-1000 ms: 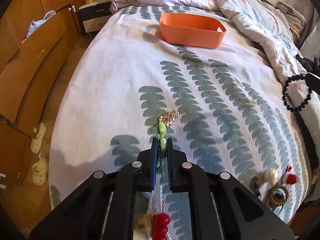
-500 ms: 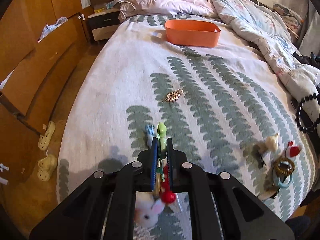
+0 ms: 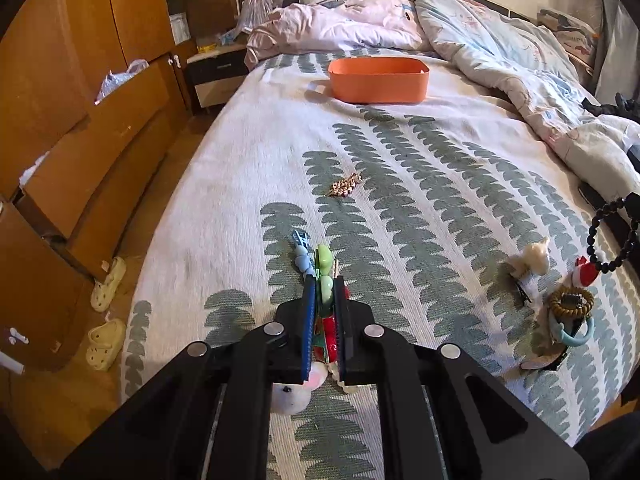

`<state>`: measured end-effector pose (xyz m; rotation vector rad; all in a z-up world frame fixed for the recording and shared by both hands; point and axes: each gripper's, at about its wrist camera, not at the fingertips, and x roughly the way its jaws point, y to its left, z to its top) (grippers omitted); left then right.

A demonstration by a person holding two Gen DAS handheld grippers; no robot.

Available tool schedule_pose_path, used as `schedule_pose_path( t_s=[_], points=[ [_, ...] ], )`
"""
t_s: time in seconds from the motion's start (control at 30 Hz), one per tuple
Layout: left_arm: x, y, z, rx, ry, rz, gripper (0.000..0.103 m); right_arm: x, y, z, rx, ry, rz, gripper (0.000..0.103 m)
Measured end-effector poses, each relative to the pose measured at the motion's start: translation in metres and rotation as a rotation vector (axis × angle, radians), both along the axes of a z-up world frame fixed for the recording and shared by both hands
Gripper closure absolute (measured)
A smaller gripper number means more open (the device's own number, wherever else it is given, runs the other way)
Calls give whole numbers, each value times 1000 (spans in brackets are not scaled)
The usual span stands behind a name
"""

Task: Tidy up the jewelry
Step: 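Carry and release the green clip by the bunny while the right tool drops the bracelet on the bangles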

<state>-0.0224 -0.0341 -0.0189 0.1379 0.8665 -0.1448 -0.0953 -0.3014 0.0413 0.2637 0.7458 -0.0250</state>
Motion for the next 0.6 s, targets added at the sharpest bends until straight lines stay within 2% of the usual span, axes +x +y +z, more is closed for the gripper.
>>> schedule_pose_path(
  t_s=[0.6],
  points=[
    [-5, 3, -3, -6, -33, -6, 91, 3, -2, -9, -43, 3, -22, 91]
  ],
)
